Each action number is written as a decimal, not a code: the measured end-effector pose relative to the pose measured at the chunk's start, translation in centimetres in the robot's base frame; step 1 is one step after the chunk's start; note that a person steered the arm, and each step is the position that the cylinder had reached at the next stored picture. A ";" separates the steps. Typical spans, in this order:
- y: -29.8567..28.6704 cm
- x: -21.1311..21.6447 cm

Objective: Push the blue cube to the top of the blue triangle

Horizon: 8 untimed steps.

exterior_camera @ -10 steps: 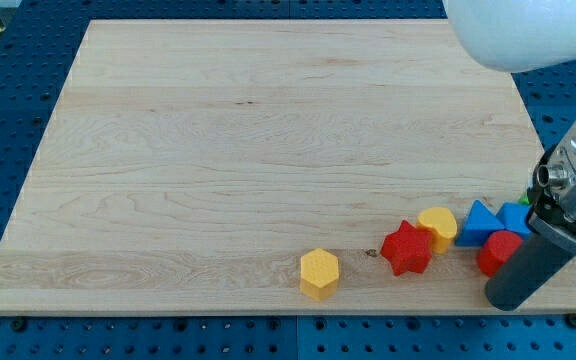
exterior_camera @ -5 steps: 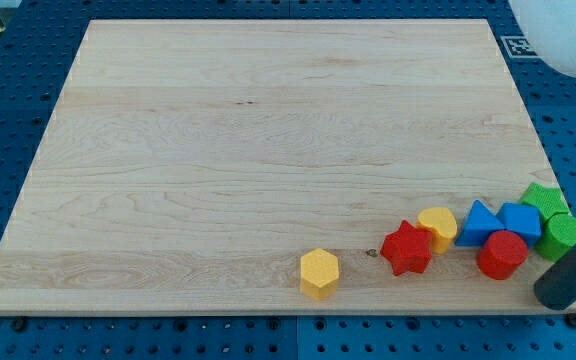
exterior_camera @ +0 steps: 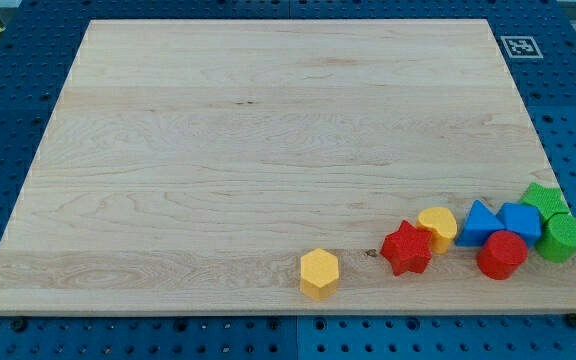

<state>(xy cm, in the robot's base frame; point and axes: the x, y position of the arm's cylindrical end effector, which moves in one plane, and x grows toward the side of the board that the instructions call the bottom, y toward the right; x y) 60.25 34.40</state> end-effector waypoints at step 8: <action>-10.2 -9.9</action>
